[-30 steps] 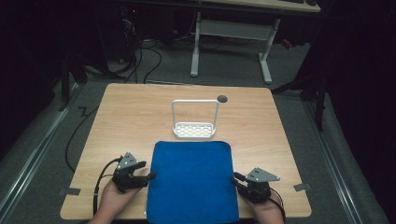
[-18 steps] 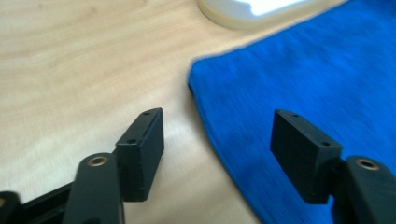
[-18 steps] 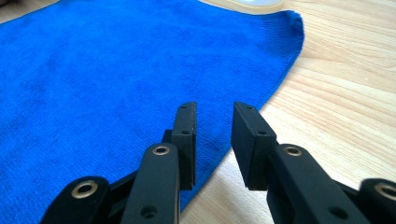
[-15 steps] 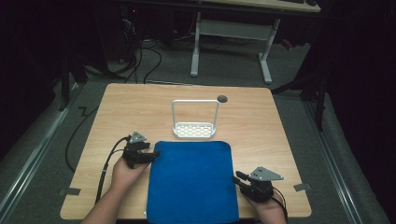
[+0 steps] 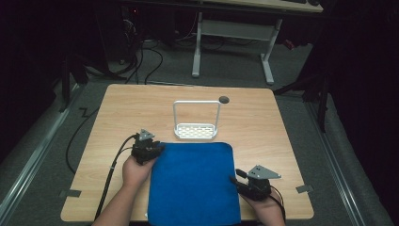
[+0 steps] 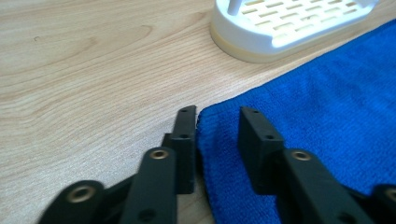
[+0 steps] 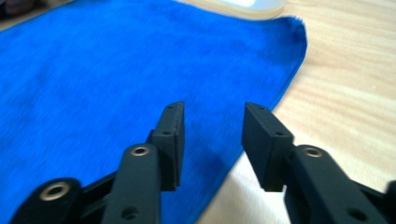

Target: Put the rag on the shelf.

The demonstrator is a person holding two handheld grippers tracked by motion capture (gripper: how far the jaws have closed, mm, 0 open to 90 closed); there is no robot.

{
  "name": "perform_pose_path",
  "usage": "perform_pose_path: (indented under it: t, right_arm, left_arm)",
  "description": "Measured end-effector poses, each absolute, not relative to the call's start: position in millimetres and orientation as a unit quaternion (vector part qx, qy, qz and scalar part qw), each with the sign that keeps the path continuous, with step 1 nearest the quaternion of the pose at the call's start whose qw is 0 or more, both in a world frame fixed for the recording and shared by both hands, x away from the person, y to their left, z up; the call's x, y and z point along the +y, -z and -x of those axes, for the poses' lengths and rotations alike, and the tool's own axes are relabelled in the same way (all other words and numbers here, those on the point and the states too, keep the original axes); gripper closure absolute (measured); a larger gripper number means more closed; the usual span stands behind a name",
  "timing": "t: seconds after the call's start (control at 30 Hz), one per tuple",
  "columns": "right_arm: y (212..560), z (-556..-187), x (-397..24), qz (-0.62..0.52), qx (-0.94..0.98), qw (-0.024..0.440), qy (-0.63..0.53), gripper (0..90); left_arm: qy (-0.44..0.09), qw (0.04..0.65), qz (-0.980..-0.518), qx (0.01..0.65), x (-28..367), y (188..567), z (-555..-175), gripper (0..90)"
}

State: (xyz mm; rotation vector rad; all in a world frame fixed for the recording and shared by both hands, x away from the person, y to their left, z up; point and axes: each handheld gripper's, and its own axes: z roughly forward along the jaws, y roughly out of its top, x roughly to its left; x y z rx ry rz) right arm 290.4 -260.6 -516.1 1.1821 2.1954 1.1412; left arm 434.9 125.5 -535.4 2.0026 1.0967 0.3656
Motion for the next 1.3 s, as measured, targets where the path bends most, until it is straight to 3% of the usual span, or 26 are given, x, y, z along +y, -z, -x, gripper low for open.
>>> perform_pose_path:
  t: [0.17, 0.4, 0.6, 0.8, 1.07, 1.3]
  right_arm:
    - [516.5, -311.9, -250.8, -0.442, 0.774, 0.204, -0.406, 51.8]
    - [514.7, -359.3, -240.2, -0.475, 0.759, 0.242, -0.373, 48.2]
    - [520.4, -403.1, -234.2, -0.500, 0.762, 0.225, -0.345, 48.9]
    - [529.0, -413.4, -233.4, -0.511, 0.764, 0.223, -0.325, 59.4]
    - [526.5, -406.9, -231.9, -0.509, 0.764, 0.228, -0.326, 86.0]
    - [520.1, -397.4, -233.0, -0.489, 0.759, 0.236, -0.360, 87.8]
  left_arm:
    - [-0.136, 0.403, -0.793, 0.436, 127.0, 535.6, -436.4, 84.0]
    - [-0.134, 0.403, -0.798, 0.428, 126.2, 535.4, -436.2, 86.4]
    - [-0.128, 0.405, -0.799, 0.426, 127.2, 535.5, -437.0, 86.4]
    - [-0.128, 0.408, -0.797, 0.427, 127.0, 535.8, -437.0, 86.1]
    - [-0.124, 0.415, -0.797, 0.421, 128.0, 535.3, -436.0, 86.5]
    - [-0.128, 0.433, -0.790, 0.415, 130.9, 533.9, -433.0, 86.8]
